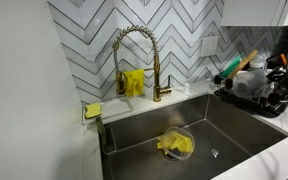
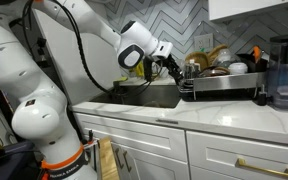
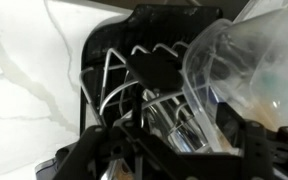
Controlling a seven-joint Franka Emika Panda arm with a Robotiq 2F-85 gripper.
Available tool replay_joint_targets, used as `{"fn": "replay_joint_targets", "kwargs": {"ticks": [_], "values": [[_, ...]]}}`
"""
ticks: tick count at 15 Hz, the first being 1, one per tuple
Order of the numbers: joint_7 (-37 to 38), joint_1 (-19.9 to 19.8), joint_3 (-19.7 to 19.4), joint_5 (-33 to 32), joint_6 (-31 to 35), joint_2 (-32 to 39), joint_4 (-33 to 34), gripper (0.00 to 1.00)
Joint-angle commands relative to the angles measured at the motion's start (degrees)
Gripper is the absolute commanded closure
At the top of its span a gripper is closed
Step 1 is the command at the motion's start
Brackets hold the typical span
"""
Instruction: Put the bowl on the edge of the dish rack
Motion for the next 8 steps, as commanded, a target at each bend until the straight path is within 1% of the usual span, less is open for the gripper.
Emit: {"fn": "replay_joint_targets", "kwargs": {"ticks": [1,3,4,5,7,8], "values": [[2.5,-0.3,-0.9,-4.7,-0.7,-1.3,-0.3,0.00],[2.6,-0.8,-0.8,-6.5,-1.3,-1.9,0.0,0.00],[1.4,-3.0,1.4,-5.5,-1.8,-2.2,0.2,0.00],[1.4,-3.7,1.8,-5.9,-2.2,-2.6,0.2,0.00],[1.5,-6.4,3.8,-7.1,-3.6,-3.8,0.2,0.00],[0.7,-6.5,4.0,-7.7,-5.7,-5.1,0.5,0.00]]}}
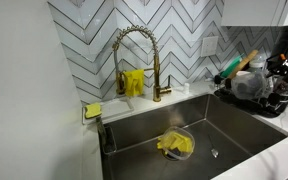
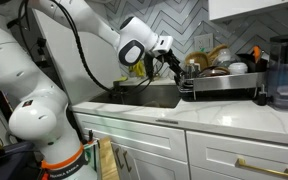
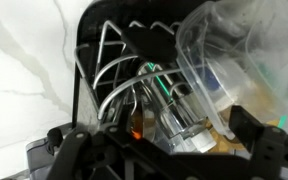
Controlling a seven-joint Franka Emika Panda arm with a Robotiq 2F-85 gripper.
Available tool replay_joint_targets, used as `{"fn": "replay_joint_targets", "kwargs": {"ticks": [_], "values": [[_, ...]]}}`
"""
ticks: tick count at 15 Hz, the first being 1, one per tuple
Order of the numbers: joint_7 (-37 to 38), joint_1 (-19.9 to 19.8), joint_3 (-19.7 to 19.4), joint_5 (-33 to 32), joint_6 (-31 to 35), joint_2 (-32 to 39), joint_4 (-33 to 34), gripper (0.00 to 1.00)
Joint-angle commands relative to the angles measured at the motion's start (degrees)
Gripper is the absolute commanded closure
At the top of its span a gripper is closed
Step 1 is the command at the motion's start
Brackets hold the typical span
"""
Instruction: Put the bowl on the edge of the dish rack
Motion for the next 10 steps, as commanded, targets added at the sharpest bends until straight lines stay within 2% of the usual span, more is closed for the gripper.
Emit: {"fn": "replay_joint_targets", "kwargs": {"ticks": [1,4,5,10], "values": [[-0.3,-4.1,3.0,-4.0,-7.6,-5.0,0.2,0.00],[-2.0,-3.6,2.9,-7.4,-17.7,-8.9,3.2,0.00],[-1.0,-1.3,0.6,-10.7,-21.7,-10.0,4.6,0.00],[-3.0,-0.8,0.3,-19.4,-40.9,-13.2,13.3,0.00]]}}
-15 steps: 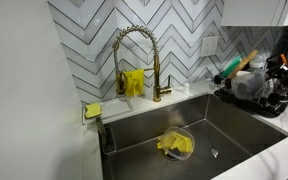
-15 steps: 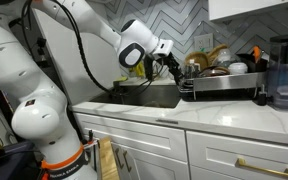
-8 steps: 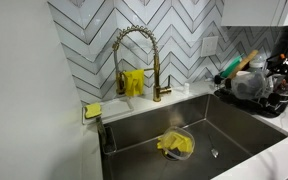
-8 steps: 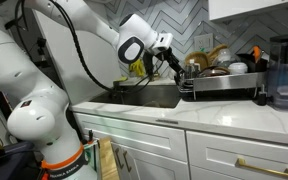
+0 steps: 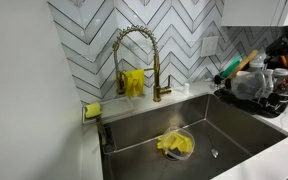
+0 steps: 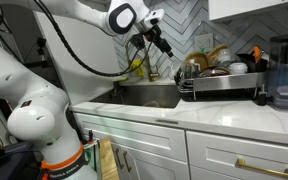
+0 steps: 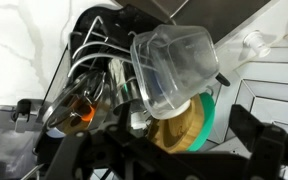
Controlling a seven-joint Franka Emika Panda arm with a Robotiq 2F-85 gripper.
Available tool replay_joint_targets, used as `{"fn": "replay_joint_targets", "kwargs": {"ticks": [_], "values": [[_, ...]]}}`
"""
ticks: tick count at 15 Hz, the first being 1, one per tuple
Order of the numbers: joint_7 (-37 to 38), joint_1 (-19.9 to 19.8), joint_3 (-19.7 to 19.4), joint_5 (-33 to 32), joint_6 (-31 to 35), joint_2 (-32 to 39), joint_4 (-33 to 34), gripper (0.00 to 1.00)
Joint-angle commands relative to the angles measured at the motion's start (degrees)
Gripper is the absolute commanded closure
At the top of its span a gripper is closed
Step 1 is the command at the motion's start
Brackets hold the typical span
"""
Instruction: Put the bowl on the edge of the dish rack
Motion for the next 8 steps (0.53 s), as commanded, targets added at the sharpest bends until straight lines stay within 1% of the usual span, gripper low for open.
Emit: {"fn": "replay_joint_targets", "kwargs": {"ticks": [1,4,8], "values": [[-1.8,1.0,-0.9,-6.0,-10.6,-1.6,5.0,0.00],[-3.2,1.5,-0.8,-8.9,-15.8,-1.3,8.6,0.00],[-4.6,2.2,-0.3,-11.8,-19.3,-1.4,11.3,0.00]]}}
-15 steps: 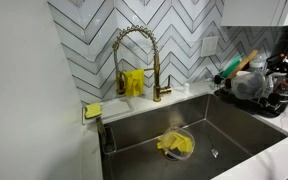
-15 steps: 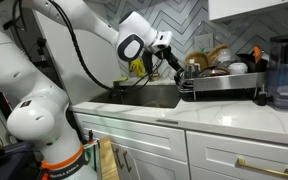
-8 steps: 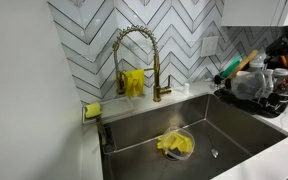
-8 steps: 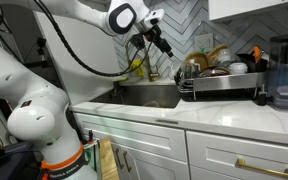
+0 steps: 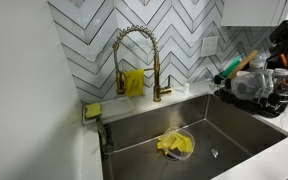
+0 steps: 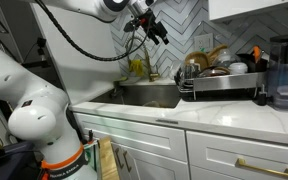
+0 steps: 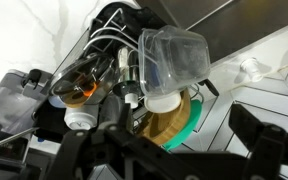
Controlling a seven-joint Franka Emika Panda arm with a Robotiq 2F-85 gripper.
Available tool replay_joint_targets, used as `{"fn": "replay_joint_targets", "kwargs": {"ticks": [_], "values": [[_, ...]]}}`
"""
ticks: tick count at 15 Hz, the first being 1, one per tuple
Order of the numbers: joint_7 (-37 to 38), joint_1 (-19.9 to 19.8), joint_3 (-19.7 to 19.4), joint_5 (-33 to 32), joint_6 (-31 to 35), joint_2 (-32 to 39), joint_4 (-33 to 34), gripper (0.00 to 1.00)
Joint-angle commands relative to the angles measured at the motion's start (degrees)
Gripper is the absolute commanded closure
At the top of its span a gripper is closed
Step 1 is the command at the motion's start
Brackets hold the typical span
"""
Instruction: Put the bowl on the edge of the dish rack
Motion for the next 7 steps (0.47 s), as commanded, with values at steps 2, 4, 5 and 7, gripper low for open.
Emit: {"fn": "replay_joint_targets", "kwargs": {"ticks": [2,4,5,7], "values": [[-0.1,1.4,-0.7,-2.0,-1.2,0.2,1.3,0.00],[-0.5,1.7,-0.7,-2.4,-1.9,0.2,2.0,0.00],[-0.5,1.8,-0.7,-2.4,-1.9,0.2,2.0,0.00],[-0.6,1.8,-0.7,-2.5,-1.9,0.2,2.0,0.00]]}}
